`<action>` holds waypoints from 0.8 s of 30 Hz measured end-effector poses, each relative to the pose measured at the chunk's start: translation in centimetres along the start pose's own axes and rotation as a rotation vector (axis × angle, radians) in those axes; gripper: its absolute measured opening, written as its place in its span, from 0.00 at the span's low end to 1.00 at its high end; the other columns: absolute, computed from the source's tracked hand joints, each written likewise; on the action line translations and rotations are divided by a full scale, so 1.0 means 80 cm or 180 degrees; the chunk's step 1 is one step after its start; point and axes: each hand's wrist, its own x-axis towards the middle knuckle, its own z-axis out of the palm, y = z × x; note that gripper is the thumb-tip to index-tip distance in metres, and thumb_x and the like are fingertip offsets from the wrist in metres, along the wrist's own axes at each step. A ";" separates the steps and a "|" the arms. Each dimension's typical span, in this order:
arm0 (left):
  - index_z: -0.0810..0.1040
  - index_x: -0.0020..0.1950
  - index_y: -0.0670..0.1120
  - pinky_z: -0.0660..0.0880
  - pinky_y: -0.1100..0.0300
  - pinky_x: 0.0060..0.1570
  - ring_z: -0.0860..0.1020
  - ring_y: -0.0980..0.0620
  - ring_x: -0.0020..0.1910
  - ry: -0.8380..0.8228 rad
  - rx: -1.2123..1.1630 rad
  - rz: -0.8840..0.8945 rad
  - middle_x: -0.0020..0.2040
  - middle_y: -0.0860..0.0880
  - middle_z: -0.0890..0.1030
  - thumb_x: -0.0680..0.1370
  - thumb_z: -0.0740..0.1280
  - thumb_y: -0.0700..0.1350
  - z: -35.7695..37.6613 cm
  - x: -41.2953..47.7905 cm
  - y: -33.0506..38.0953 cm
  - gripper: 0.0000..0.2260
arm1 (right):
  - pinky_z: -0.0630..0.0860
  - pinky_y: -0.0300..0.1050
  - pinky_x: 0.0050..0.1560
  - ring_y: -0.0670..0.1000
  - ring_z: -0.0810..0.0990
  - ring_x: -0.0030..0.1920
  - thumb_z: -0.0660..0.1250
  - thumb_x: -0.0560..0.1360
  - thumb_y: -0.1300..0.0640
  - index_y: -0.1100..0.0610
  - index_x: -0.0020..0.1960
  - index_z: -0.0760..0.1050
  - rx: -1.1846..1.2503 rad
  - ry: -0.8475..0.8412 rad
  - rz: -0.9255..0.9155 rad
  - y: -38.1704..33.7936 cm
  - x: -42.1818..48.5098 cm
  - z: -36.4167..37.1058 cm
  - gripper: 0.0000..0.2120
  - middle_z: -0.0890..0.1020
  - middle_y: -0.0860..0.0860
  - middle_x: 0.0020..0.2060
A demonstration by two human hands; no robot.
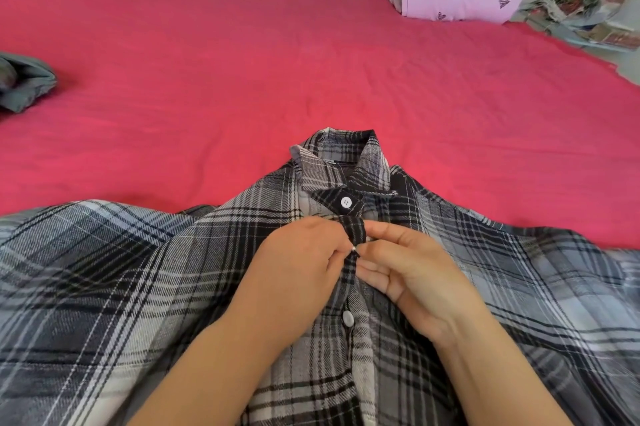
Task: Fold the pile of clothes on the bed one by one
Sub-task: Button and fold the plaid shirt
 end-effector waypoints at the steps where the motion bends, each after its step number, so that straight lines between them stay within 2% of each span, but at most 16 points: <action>1: 0.79 0.39 0.49 0.69 0.63 0.48 0.76 0.58 0.40 0.0019 -0.0012 0.0023 0.38 0.55 0.81 0.72 0.59 0.48 0.001 0.000 -0.001 0.10 | 0.79 0.35 0.32 0.45 0.80 0.31 0.65 0.71 0.72 0.61 0.50 0.77 0.0047 0.0016 0.0019 0.000 0.000 0.000 0.11 0.83 0.54 0.36; 5: 0.81 0.39 0.49 0.65 0.74 0.50 0.74 0.60 0.47 0.0130 -0.0085 0.0046 0.38 0.56 0.82 0.72 0.65 0.46 0.000 0.002 -0.003 0.06 | 0.78 0.35 0.30 0.45 0.80 0.29 0.64 0.71 0.74 0.61 0.49 0.76 0.0223 0.0029 0.0083 -0.001 0.000 0.000 0.12 0.83 0.53 0.33; 7: 0.83 0.40 0.52 0.66 0.75 0.51 0.75 0.62 0.48 0.0154 -0.0307 -0.0097 0.38 0.57 0.82 0.72 0.69 0.45 -0.004 0.004 0.001 0.04 | 0.78 0.35 0.30 0.44 0.80 0.29 0.63 0.71 0.74 0.62 0.52 0.75 0.0274 -0.0004 0.0130 -0.001 0.000 0.000 0.13 0.83 0.53 0.33; 11: 0.82 0.38 0.56 0.72 0.74 0.46 0.78 0.66 0.42 0.0103 -0.1234 -0.0905 0.38 0.61 0.82 0.70 0.73 0.43 -0.009 0.004 0.007 0.07 | 0.78 0.36 0.30 0.45 0.79 0.29 0.64 0.70 0.74 0.62 0.54 0.74 0.0323 -0.0011 0.0182 -0.001 0.000 0.000 0.15 0.82 0.54 0.35; 14: 0.83 0.38 0.53 0.72 0.76 0.40 0.79 0.65 0.39 0.0112 -0.1705 -0.1340 0.37 0.58 0.83 0.69 0.74 0.43 -0.010 0.005 0.007 0.05 | 0.77 0.36 0.29 0.45 0.79 0.28 0.64 0.70 0.75 0.61 0.52 0.74 0.0351 0.0011 0.0184 -0.002 -0.002 0.001 0.14 0.81 0.55 0.34; 20: 0.84 0.36 0.48 0.75 0.72 0.37 0.81 0.60 0.36 0.0005 -0.2496 -0.1841 0.36 0.53 0.84 0.69 0.73 0.38 -0.014 0.007 0.009 0.05 | 0.76 0.35 0.28 0.45 0.79 0.26 0.63 0.70 0.76 0.60 0.49 0.73 0.0388 0.0041 0.0119 -0.002 -0.004 0.007 0.14 0.81 0.53 0.31; 24: 0.83 0.34 0.47 0.79 0.63 0.38 0.81 0.55 0.34 -0.0094 -0.2885 -0.2234 0.33 0.49 0.83 0.69 0.72 0.36 -0.014 0.009 0.009 0.07 | 0.77 0.36 0.30 0.46 0.80 0.29 0.64 0.70 0.75 0.60 0.49 0.73 0.0346 -0.0008 0.0127 0.000 -0.004 0.008 0.13 0.82 0.55 0.34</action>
